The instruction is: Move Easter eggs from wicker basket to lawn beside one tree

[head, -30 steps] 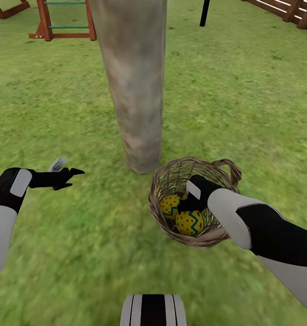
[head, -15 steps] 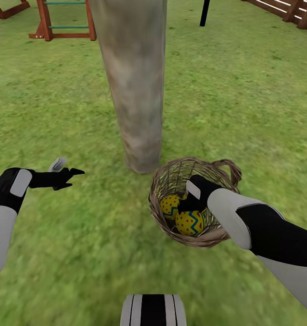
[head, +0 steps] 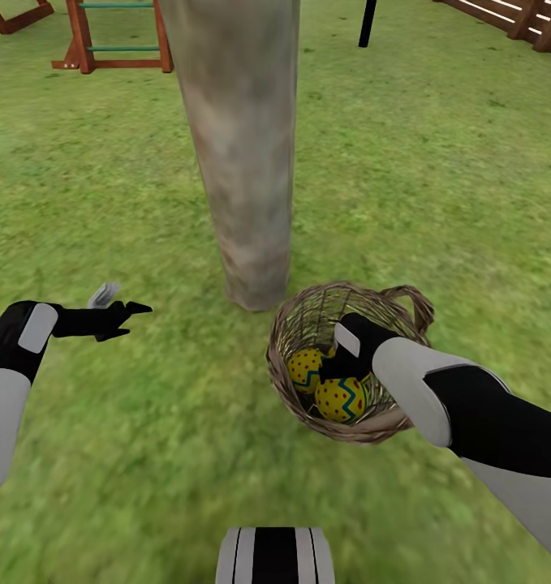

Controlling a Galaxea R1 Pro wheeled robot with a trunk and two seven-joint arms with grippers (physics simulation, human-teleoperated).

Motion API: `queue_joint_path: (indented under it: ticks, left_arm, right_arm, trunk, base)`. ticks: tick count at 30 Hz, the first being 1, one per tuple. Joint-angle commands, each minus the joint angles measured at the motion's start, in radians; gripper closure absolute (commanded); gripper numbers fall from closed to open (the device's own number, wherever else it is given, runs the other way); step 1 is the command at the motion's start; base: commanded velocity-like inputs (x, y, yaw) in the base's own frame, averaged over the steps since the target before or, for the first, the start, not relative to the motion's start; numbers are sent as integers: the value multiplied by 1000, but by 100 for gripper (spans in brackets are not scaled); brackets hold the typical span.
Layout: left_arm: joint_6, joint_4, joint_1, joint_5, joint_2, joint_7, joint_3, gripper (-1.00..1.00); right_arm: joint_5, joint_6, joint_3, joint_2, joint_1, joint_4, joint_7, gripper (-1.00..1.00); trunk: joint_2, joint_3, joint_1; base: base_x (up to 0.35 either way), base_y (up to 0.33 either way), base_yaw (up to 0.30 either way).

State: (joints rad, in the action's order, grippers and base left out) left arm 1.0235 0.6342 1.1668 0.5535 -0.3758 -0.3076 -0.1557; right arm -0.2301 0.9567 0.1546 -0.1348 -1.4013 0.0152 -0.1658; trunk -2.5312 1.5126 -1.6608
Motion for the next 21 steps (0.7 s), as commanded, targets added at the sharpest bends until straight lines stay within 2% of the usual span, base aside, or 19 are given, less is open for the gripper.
queue_joint_path:
  ticks: [1,21]
  left_arm:
    - [4,0,1,-10,0,-10,-4,-100]
    - [4,1,1,-13,0,-10,-4,-100]
  right_arm:
    - [-12,0,5,-1,-1,2,-4,100]
    - [-11,-9,7,0,-1,-19,-4,100]
  trunk:
    - [0,1,0]
    - [4,-77,9]
  base:
    - [0,0,0]
    - [0,0,0]
